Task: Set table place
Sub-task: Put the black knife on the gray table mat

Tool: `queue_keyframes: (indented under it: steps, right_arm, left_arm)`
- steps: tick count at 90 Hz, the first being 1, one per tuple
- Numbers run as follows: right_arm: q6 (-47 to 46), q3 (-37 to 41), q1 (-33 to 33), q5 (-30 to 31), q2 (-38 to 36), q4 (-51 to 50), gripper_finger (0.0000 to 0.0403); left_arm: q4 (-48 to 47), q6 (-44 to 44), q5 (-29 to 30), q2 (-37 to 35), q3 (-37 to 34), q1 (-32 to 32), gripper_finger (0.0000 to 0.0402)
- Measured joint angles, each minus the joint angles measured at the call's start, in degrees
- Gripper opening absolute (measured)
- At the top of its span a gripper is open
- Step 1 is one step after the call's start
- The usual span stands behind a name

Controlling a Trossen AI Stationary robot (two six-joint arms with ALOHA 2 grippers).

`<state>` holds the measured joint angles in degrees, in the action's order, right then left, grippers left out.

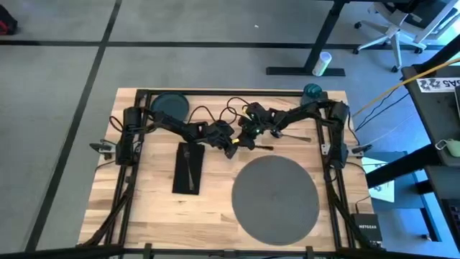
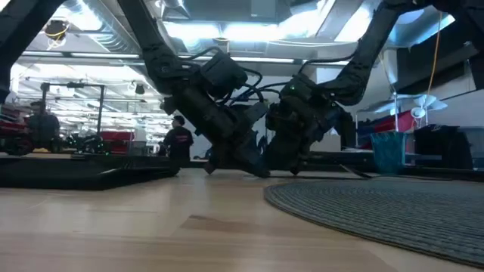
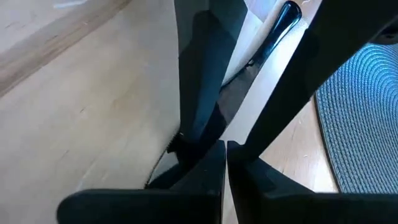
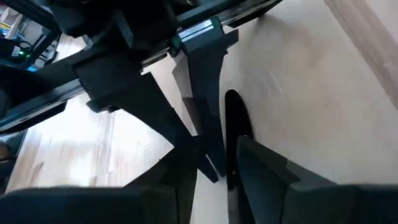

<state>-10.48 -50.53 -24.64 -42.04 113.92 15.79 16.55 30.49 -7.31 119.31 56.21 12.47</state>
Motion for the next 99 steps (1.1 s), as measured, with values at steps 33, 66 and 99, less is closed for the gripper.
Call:
queue_keyframes:
  steps: [33, 66, 99]
  right_arm:
    - [19.2, 0.2, -1.1, 6.5, -9.7, -24.3, 0.0104]
    - [28.9, -0.2, 2.9, 26.9, -12.8, -37.2, 0.0104]
    - [29.1, -0.5, 3.3, 29.2, -9.7, -36.6, 0.0015]
  left_arm:
    - [0.0, -1.1, -0.1, 0.0, 0.0, 0.0, 0.0]
    - [0.0, -1.4, -0.1, 0.0, 0.0, 0.0, 0.0]
    - [0.1, -1.8, -0.1, -0.4, 0.0, -0.5, 0.0]
